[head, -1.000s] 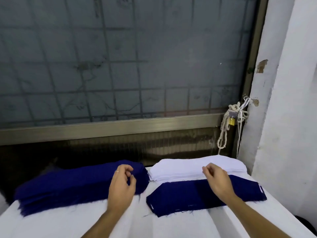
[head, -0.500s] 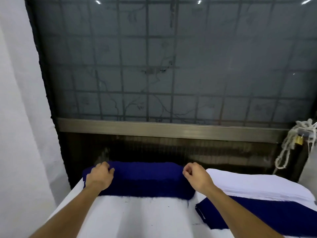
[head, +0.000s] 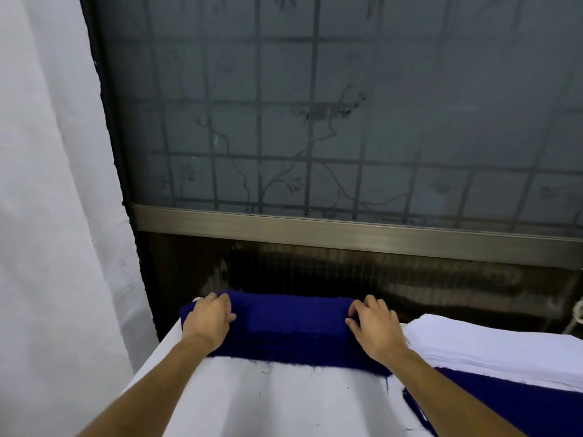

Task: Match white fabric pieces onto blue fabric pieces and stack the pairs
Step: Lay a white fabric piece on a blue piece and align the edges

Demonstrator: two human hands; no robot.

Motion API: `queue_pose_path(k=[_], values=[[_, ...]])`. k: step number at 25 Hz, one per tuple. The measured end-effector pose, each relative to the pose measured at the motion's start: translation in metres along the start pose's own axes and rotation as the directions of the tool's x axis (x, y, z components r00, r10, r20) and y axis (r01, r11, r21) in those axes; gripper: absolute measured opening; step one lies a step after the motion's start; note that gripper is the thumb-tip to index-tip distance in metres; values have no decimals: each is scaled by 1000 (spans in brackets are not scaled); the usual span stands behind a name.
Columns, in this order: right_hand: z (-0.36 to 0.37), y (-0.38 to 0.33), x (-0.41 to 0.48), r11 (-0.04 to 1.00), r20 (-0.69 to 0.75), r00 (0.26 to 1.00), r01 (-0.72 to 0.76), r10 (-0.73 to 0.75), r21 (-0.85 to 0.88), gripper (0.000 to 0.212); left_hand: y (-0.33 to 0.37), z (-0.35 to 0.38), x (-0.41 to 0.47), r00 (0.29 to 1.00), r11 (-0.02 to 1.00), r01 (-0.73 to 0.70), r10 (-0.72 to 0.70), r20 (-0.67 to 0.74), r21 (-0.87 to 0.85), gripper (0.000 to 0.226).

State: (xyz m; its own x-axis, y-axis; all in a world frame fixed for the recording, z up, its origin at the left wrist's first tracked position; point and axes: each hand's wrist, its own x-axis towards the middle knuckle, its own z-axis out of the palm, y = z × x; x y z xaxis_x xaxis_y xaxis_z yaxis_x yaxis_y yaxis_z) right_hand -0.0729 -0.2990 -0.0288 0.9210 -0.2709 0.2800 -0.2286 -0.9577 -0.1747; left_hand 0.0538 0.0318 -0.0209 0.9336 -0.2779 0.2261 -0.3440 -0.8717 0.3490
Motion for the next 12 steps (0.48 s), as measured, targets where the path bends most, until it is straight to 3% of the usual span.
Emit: queue_pose_path(k=[5, 8, 12], values=[[5, -2, -2, 999, 2, 1000, -1, 1, -34, 26, -13, 9, 3, 978, 968, -210, 205, 50, 139, 6], [7, -3, -1, 999, 3, 1000, -2, 2, -50, 27, -13, 11, 6, 942, 940, -326, 315, 116, 95, 13], [4, -11, -1, 999, 25, 1000, 10, -9, -51, 28, 2, 8, 10, 958, 963, -265, 268, 100, -45, 29]])
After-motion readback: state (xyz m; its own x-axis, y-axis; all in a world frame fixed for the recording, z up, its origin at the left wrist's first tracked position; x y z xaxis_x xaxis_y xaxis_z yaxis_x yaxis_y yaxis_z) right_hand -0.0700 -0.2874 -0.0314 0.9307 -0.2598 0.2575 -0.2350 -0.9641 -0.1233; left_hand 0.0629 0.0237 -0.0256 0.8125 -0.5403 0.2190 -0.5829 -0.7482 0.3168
